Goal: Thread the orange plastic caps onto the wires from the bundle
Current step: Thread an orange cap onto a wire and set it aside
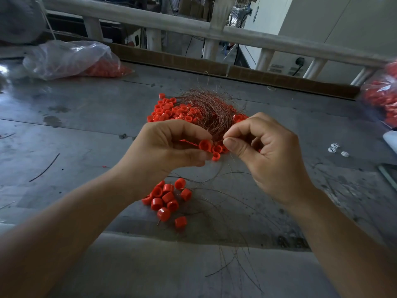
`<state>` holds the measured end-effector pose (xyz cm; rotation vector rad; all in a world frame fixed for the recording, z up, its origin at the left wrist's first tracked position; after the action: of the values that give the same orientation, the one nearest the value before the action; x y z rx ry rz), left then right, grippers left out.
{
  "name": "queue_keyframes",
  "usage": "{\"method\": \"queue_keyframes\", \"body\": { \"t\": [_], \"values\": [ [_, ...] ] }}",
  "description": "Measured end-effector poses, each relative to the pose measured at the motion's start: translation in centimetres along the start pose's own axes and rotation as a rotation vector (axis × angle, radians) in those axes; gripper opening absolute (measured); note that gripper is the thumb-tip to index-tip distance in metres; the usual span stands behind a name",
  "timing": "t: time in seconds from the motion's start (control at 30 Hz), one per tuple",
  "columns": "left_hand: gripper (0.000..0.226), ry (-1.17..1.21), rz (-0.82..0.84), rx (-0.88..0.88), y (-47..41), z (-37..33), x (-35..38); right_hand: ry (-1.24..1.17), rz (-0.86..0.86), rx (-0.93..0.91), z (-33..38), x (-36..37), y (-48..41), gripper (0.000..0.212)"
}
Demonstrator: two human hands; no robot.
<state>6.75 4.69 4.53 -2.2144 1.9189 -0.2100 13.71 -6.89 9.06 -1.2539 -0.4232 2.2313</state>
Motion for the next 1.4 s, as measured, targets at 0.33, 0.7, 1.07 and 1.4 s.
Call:
{"method": "queue_keyframes", "body": {
  "t": [0.33,0.7,1.07,1.4],
  "values": [
    [0.020,0.108,0.089,-0.003,0.0,0.3,0.8,0.003,0.019,0.008,-0.1,0.4,0.1,0.009],
    [0.036,0.086,0.134,-0.002,0.0,0.1,1.0,0.007,0.038,0.001,0.0,0.8,0.0,0.002],
    [0.036,0.059,0.156,0.013,-0.1,0.4,0.8,0.005,0.056,0.024,-0.2,1.2,-0.1,0.002],
    [0.036,0.059,0.169,0.025,-0.1,0.4,0.8,0.042,0.048,0.036,-0.1,1.1,0.0,0.003]
  ]
}}
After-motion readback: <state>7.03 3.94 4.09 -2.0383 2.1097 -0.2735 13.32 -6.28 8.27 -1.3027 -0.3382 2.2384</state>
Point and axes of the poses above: each hand's wrist, its own y-axis away from the middle knuckle, its own x-axis out of the palm, z = x × y, the point moved 8 cm from there along -y, towards the middle knuckle, and after that the axes turned 13 degrees about z, right-handed, at the moved point
